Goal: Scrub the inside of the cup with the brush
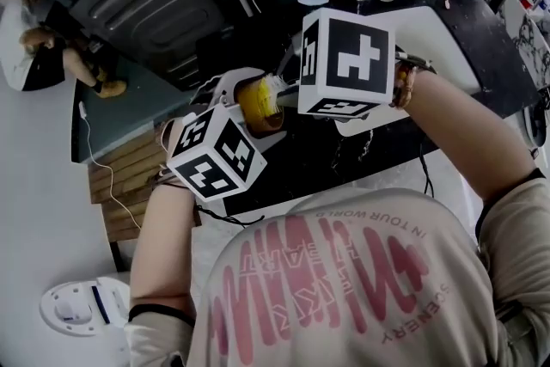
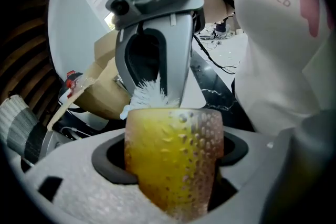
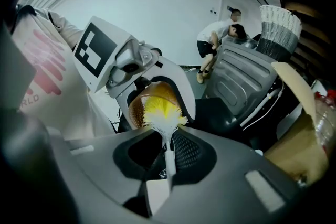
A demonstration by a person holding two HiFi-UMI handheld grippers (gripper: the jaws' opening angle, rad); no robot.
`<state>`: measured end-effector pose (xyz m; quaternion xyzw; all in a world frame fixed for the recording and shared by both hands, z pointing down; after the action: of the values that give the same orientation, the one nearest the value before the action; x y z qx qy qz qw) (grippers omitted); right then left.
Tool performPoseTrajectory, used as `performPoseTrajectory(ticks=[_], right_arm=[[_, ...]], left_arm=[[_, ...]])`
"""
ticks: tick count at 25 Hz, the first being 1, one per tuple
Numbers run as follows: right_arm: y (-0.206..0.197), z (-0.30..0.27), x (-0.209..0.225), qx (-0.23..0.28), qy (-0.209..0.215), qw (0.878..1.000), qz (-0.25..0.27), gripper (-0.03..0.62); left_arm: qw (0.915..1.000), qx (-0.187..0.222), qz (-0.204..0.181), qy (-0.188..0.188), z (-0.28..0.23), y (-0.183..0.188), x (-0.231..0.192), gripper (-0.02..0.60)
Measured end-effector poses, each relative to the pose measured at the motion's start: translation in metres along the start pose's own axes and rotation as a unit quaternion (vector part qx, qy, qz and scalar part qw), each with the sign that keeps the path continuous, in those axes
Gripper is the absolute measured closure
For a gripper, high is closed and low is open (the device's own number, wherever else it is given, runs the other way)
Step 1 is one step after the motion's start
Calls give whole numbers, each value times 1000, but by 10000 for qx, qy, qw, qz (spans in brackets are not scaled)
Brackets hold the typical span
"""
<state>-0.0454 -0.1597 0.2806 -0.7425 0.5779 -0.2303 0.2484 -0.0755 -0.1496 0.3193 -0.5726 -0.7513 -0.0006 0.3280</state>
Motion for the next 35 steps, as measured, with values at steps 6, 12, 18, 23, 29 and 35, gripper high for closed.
performPoseTrajectory(ticks=[6,12,18,23,29,35], right_arm=[[-5,-2,-10,-280,-229,9989,314,533],[-10,-3,-19,-588,-525,9945,696,536],[-3,-5,-21,-575,-790,9911,899,536],[-1,-4,-23,-586,-834,9908,893,540],[1,2,-25,-462,-1082,9866,1134,542],[3,7,-27,-193,-1071,9870,1181,545]], left_arm=[[9981,-431,-108,-429,-7,-11,14,179],[9959,-736,-18,-530,-15,-16,17,179],[9954,-719,575,-259,-20,-20,6,179],[9934,-645,941,-97,-19,-22,2,179],[9864,-256,1622,-33,-9,-23,-5,178],[9668,636,2473,-114,7,-17,-13,176]])
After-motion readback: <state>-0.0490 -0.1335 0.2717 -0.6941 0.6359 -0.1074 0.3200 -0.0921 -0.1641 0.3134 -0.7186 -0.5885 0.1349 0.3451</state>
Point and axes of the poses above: the fingertips, and each gripper's own axes: z backward along the fingers, x to its right, y out of its top, the point moved 4 cm from there along z, backward along the fingers, and after that the axes turned 11 degrees about -z, right-handed, at the moved point
